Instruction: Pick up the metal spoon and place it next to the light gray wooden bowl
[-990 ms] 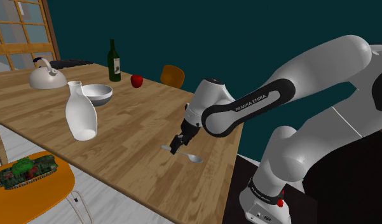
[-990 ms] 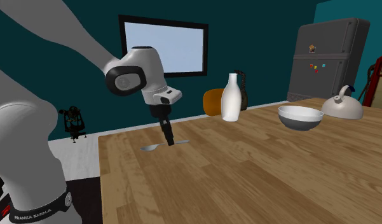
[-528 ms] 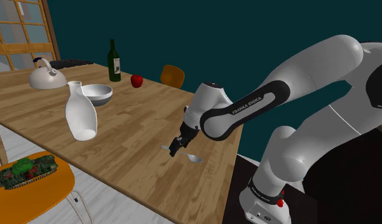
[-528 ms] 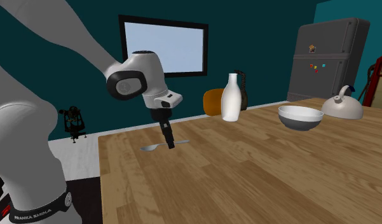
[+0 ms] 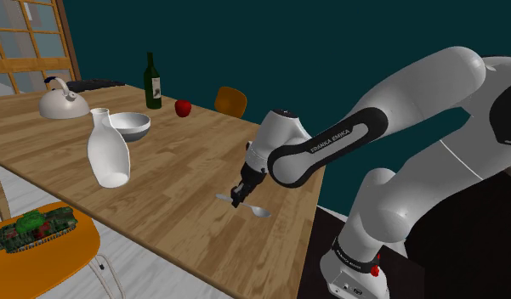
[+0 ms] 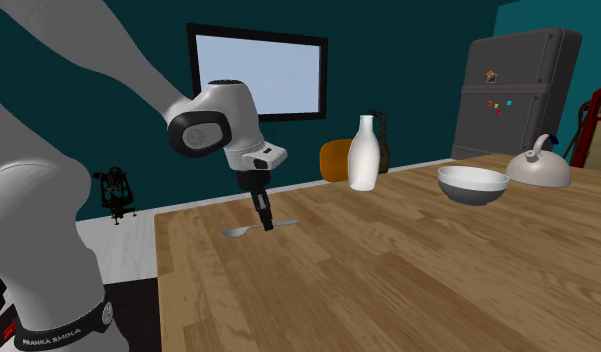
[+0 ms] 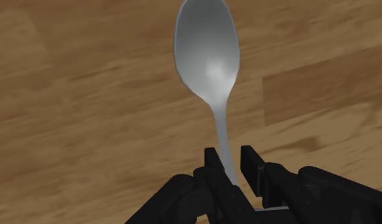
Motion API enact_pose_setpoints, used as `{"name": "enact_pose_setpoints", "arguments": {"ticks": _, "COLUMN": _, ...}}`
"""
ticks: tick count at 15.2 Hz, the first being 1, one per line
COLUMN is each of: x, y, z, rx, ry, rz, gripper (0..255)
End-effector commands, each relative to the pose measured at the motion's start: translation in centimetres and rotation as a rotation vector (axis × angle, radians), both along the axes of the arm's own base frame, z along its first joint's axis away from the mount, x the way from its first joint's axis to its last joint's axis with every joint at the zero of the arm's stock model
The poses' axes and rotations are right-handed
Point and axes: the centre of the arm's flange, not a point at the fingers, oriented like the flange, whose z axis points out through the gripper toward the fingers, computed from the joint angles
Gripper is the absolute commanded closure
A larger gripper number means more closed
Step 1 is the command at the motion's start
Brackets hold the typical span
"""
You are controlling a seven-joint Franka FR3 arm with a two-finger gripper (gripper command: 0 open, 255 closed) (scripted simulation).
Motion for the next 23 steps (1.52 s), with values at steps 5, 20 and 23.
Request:
{"name": "enact_pose_setpoints", "arguments": {"ticks": 5, "x": 0.0, "y": 0.0, "z": 0.0, "rx": 0.0, "ry": 0.0, "rz": 0.0, "gripper": 255}}
{"name": "enact_pose_setpoints", "arguments": {"ticks": 20, "x": 0.0, "y": 0.0, "z": 7.9, "rx": 0.0, "ry": 0.0, "rz": 0.0, "gripper": 255}}
{"name": "enact_pose_setpoints", "arguments": {"ticks": 23, "x": 0.0, "y": 0.0, "z": 9.5, "rx": 0.0, "ry": 0.0, "rz": 0.0, "gripper": 255}}
